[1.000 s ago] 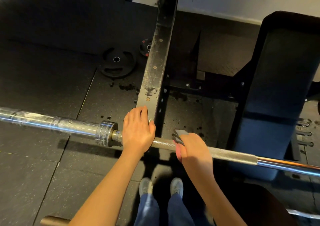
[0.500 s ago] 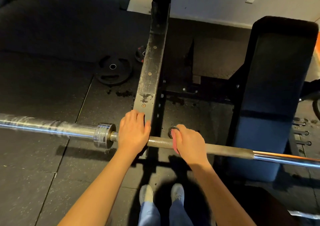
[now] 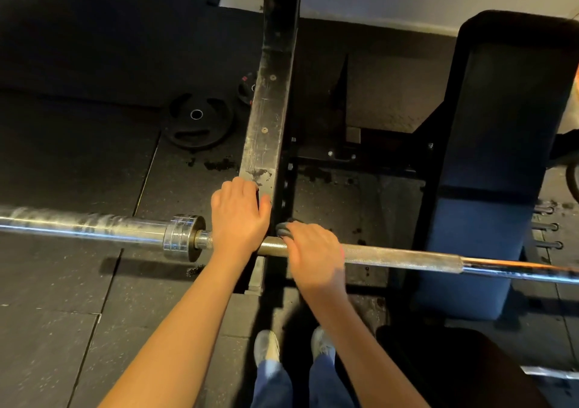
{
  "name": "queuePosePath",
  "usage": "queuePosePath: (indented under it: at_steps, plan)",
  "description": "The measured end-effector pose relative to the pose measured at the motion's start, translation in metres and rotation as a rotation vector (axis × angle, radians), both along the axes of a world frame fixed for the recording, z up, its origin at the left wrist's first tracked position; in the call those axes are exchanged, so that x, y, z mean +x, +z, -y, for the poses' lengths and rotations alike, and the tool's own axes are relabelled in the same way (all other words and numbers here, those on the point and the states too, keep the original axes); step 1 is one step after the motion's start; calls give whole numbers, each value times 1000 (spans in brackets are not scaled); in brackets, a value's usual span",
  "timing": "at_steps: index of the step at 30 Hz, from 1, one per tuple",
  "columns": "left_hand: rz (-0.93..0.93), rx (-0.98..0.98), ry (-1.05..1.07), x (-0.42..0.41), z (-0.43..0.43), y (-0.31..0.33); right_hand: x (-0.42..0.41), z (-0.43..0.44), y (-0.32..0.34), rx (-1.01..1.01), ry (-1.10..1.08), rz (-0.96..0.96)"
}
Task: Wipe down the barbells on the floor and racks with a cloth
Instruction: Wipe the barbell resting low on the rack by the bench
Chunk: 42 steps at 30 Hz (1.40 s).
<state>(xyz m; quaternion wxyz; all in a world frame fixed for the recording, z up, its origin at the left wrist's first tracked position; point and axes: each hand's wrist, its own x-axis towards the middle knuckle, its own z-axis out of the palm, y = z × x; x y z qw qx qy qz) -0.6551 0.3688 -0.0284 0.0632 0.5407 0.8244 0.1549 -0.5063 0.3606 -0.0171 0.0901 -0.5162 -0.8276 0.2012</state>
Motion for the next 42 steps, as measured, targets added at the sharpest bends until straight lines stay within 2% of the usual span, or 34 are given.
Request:
queuePosePath:
  at_steps: [2,5,8,10,12,14,17,20,22,23,25,27,30,32,34,36,38,40,42]
  plan:
    - [10,23,1,0,-4,0,32,-3,-3,61,27,-30]
    - [39,47,1,-1,-5,0,81,-6,1,240,-181,-3]
    - [36,60,6,-1,-3,-1,53,-2,1,82,-392,11]
    - [34,61,12,0,-2,-1,18,8,4,-31,-323,35]
    - [47,58,17,0,-1,-1,10,12,4,91,-121,-20]
    - [59,53,26,0,-1,0,35,0,3,66,-55,45]
    - [47,37,12,-1,-1,1,87,-13,-2,154,-208,112]
    - [29,40,-9,-1,1,1,72,-1,-1,114,-421,66]
    - [15,66,-14,-1,2,1,36,5,2,10,-371,113]
    - [9,77,-18,0,3,1,24,8,5,0,-296,78]
    - [0,97,-32,0,5,0,27,7,8,-42,-104,15]
    - [-14,115,-53,0,8,-2,55,-3,11,-79,-22,94]
    - [-20,141,-77,-1,13,-5,113,-17,5,167,-170,83]
    - [-20,171,-87,0,16,-6,117,-7,3,197,-344,53]
    - [-21,185,-90,0,18,-6,82,3,3,125,-473,27]
    - [-21,185,-91,1,20,-7,44,13,9,29,-390,-27]
    - [-11,174,-90,0,22,-6,33,18,9,111,-151,-120]
    - [8,156,-88,0,23,-6,52,6,18,-34,-51,-16]
    - [23,126,-88,0,23,-5,88,-9,13,-79,-85,138]
